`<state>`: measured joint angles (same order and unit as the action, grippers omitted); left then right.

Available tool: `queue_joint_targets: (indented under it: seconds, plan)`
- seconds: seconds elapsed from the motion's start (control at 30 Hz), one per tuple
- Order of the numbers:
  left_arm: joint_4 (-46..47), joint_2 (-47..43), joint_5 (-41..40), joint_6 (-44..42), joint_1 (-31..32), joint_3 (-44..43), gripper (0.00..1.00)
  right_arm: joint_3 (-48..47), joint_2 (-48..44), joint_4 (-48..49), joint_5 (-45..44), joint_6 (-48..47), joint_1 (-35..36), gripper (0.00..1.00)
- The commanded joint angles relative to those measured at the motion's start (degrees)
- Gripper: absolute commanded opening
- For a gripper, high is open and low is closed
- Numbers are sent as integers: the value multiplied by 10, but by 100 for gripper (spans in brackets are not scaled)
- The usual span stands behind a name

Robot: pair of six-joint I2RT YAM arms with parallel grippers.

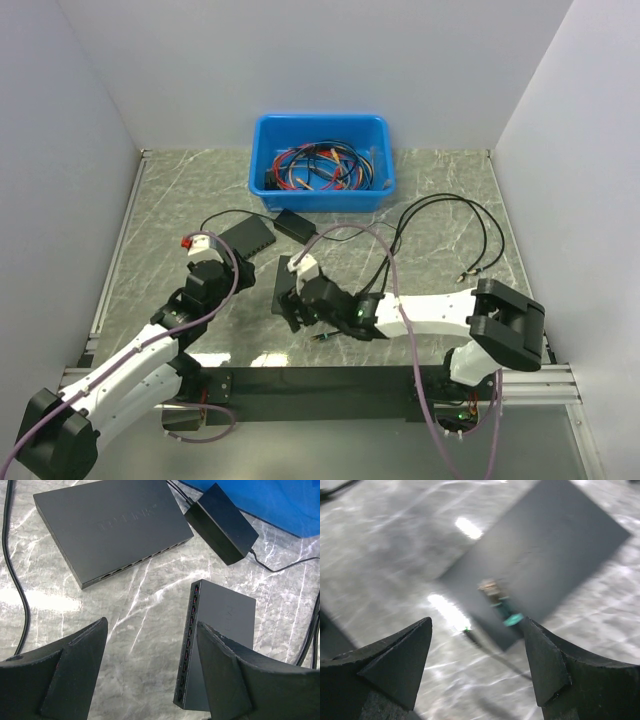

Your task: Insert the plug into the switch port

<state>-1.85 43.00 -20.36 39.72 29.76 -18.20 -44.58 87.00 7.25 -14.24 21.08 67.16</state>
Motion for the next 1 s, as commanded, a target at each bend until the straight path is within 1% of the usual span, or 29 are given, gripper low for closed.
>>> queue_joint_targets:
  seconds: [0.0, 0.03, 0.17, 0.23, 0.3, 0.43, 0.47, 0.57, 0.8, 0.97]
  plan:
    - [9, 5, -14, 5, 6, -8, 77, -12, -24, -4, -54, -6, 49, 80]
    - [8, 6, -16, 5, 7, -7, 77, -13, -23, -12, -64, -2, 71, 80]
    - [8, 8, -21, 6, 11, -9, 77, 19, -32, -15, -79, 21, 103, 80]
    - [9, 8, -23, 6, 14, -9, 76, 33, -32, -16, -75, 43, 103, 80]
    - [8, 9, -28, 8, 15, -10, 76, 29, -21, -27, -75, 56, 102, 75]
    - [4, 9, -35, 10, 21, -11, 76, -18, 17, -68, -102, 65, 101, 73]
    - [4, 9, -35, 10, 21, -11, 76, -28, 34, -92, -106, 67, 100, 73]
    - [4, 8, -36, 10, 24, -10, 76, -53, 62, -119, -106, 73, 91, 72]
    - [4, 12, -44, 11, 31, -12, 75, -58, 91, -130, -91, 94, 66, 67]
    - [4, 17, -49, 10, 37, -15, 75, -63, 111, -127, -83, 89, 53, 66]
